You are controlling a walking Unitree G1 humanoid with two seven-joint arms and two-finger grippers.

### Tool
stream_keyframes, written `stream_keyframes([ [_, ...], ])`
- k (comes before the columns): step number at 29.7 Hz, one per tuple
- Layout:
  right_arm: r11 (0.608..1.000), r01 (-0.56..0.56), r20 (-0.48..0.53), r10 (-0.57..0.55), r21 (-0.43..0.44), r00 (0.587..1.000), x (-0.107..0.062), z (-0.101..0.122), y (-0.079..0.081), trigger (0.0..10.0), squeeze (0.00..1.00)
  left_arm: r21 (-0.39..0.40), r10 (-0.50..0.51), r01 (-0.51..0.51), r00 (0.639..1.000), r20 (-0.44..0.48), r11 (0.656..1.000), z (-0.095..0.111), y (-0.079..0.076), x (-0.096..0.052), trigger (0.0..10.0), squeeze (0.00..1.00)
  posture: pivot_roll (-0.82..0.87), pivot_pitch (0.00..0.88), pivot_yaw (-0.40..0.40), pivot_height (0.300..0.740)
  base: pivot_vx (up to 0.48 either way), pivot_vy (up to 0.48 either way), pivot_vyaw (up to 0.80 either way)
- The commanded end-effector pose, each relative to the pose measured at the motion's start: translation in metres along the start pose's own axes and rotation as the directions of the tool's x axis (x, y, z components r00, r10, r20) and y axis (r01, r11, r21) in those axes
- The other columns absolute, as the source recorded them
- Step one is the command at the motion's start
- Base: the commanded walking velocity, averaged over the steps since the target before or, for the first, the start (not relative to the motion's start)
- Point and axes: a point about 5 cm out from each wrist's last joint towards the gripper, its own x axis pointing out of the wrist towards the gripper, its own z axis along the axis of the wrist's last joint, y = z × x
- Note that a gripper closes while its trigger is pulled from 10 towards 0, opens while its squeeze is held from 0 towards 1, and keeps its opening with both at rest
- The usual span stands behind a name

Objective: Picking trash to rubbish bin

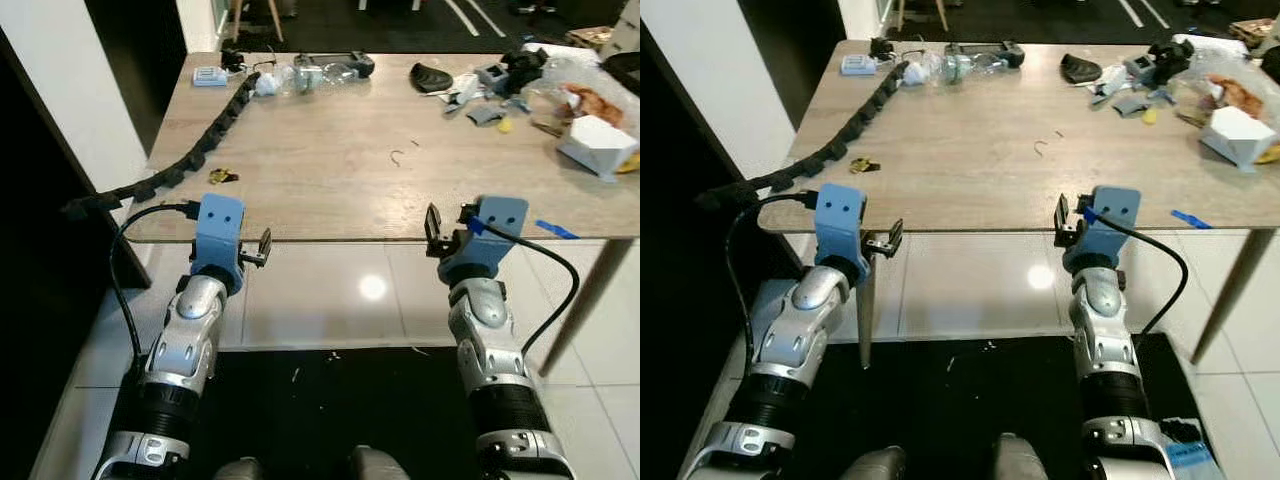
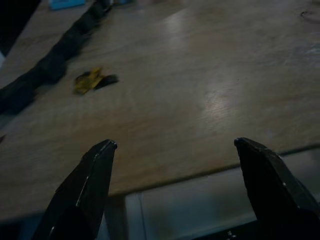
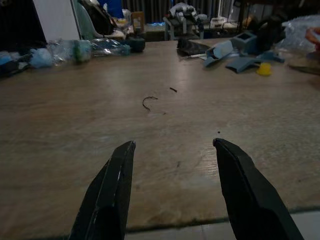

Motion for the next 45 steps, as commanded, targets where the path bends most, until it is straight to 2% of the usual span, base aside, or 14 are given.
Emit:
stream_keyframes([
  [1, 1.0, -0.001, 0.017, 0.001, 0.004, 1.0, 0.0009, 0.0032, 0.0, 10.0, 0.0, -0.003, -0.004, 0.004, 1.0, -0.004, 1.0, 0.0005, -0.0006, 0.0003, 10.0, 0.0, -0.07, 0.051, 0.008, 0.74, 0.27, 0.0, 0.0],
  [34, 1.0, -0.027, 0.01, 0.027, 0.0, 1.0, -0.0004, 0.0009, 0.0034, 10.0, 0.0, -0.004, -0.01, 0.01, 1.0, 0.004, 1.0, 0.0022, -0.0018, 0.0, 10.0, 0.0, -0.08, 0.024, 0.0, 0.74, 0.269, 0.0, 0.0],
  [39, 1.0, -0.03, 0.011, 0.03, 0.0, 0.999, 0.0, 0.0014, 0.0039, 10.0, 0.0, -0.011, 0.026, -0.026, 0.999, 0.036, 1.0, 0.0055, 0.0, 0.0002, 10.0, 0.0, -0.08, 0.029, -0.001, 0.74, 0.0, 0.0, 0.0],
  [45, 0.999, -0.035, 0.009, 0.035, -0.003, 0.999, -0.0007, 0.0009, 0.0041, 10.0, 0.0, -0.006, 0.038, -0.038, 0.999, 0.023, 0.999, 0.0045, 0.0026, 0.0004, 10.0, 0.0, -0.08, 0.035, -0.003, 0.74, 0.0, 0.0, 0.0],
])
